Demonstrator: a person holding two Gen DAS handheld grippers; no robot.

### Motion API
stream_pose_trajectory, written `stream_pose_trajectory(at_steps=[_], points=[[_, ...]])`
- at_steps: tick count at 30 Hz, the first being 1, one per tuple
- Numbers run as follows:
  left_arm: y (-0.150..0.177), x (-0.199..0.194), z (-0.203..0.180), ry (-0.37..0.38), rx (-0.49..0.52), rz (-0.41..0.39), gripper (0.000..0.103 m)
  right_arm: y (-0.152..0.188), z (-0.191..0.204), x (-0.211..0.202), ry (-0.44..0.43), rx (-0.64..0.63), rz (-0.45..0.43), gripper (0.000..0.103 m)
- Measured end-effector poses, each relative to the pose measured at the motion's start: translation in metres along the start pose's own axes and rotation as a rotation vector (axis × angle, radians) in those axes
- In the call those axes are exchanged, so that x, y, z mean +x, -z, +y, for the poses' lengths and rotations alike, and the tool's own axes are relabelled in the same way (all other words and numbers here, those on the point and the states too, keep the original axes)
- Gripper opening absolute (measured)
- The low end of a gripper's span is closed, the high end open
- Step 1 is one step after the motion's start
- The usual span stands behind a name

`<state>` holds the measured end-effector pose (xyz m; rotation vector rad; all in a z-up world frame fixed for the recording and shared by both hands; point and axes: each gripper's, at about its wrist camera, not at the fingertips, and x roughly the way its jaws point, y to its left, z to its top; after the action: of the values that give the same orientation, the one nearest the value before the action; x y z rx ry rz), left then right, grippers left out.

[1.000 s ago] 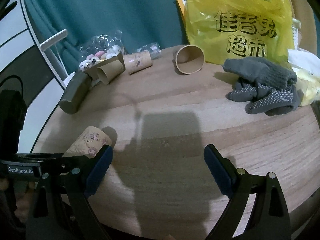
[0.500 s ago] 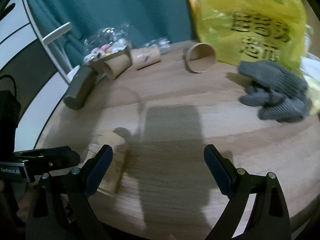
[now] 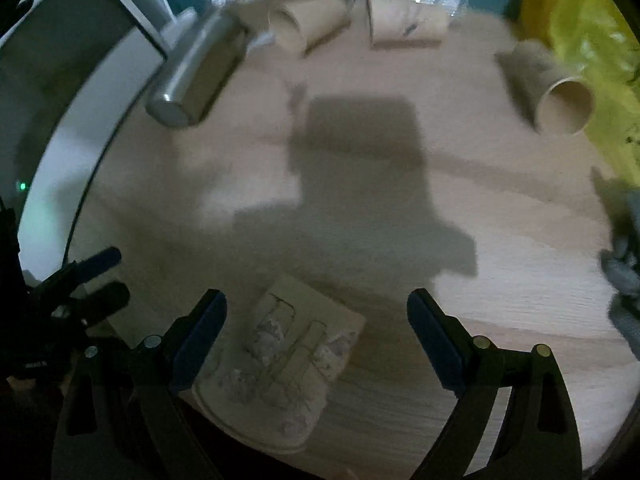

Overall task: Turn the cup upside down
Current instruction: 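Grasp the paper cup with the right gripper while the left gripper releases it, then lower the cup rim-down onto the table with the right gripper and open it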

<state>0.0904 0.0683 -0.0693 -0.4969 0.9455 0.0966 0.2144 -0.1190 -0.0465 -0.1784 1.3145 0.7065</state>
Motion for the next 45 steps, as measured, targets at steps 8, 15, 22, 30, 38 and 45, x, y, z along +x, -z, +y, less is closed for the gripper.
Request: stream_pose_trajectory(at_steps=[8,15,22,30,38,45], points=[[-0.007,0.003,0.035,0.041,-0.049,0.002,0.085,-0.017,0.01,0.026,-0.005,0.049,0.172,0.068],[-0.01,0.005,0.039,0.056,-0.035,0.015,0.085,-0.01,0.018,0.012,0.007,0.055,0.075,0.065],[-0.005,0.0,0.023,0.048,0.017,-0.009,0.085,0.028,0.048,-0.035,0.221,-0.123,-0.315,0.065],[0.012,-0.004,0.013,0.009,0.05,-0.115,0.085,0.079,0.049,-0.04,0.413,-0.194,-0.729,0.065],[0.028,0.002,0.013,-0.017,0.064,-0.159,0.085,0.118,0.056,-0.017,0.576,-0.281,-0.929,0.065],[0.036,0.005,0.007,-0.014,0.086,-0.161,0.085,0.141,0.068,-0.007,0.62,-0.334,-0.959,0.065]])
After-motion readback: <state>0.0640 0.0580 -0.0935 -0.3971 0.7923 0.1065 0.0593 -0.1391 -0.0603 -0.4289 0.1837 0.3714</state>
